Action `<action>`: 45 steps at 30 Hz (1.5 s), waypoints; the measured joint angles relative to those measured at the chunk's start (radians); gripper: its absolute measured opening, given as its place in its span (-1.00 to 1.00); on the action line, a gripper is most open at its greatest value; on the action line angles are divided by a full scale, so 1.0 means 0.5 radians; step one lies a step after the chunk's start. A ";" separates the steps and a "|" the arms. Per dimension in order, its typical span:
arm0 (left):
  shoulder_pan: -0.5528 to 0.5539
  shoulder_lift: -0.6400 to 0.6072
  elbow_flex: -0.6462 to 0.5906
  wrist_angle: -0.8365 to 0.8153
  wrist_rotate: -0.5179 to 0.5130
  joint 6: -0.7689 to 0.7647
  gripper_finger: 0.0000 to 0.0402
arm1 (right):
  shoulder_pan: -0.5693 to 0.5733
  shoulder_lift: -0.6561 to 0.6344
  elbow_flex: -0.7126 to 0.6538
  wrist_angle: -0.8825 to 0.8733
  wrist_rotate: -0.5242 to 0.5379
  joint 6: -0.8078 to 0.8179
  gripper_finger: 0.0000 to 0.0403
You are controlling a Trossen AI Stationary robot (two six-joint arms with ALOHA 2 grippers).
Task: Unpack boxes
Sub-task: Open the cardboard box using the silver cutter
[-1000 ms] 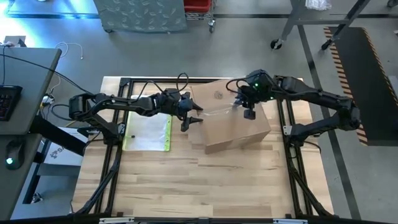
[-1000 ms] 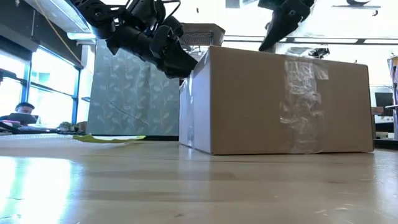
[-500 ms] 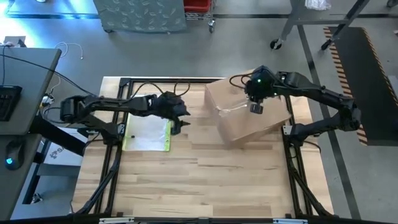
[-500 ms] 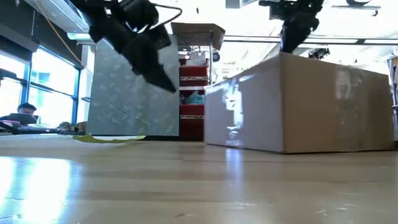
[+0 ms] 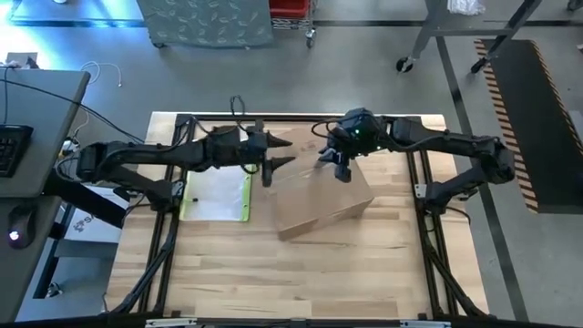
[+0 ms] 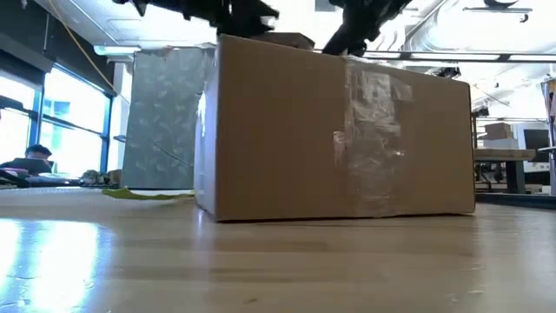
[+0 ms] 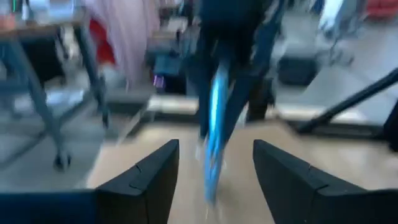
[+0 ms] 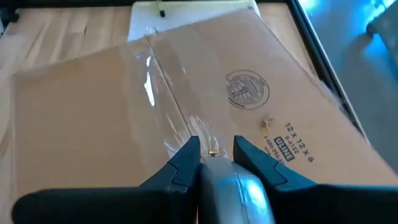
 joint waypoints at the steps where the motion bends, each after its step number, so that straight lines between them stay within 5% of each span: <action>1: -0.016 0.033 0.000 -0.035 -0.019 -0.024 -0.06 | 0.000 -0.001 0.000 0.005 0.000 -0.022 -0.71; 7: -0.121 0.118 0.004 -0.349 -0.439 -0.045 -0.06 | -0.044 -0.023 0.001 -0.033 -0.040 -0.213 -0.71; 20: -0.074 0.137 0.004 -0.832 -0.884 0.383 -0.06 | 0.010 -0.022 0.001 0.016 -0.450 -0.345 -0.71; 24: -0.061 0.065 -0.011 -0.732 -0.816 0.470 -0.06 | 0.013 -0.022 0.001 0.069 -0.443 -0.229 -0.71; 32: -0.153 0.072 -0.004 -0.244 -0.222 0.418 -0.06 | 0.051 -0.024 0.004 0.151 -0.067 -0.065 -0.71; 45: -0.049 0.422 -0.004 -0.043 -0.048 0.224 0.07 | 0.089 -0.048 0.005 0.096 -0.061 0.059 -0.71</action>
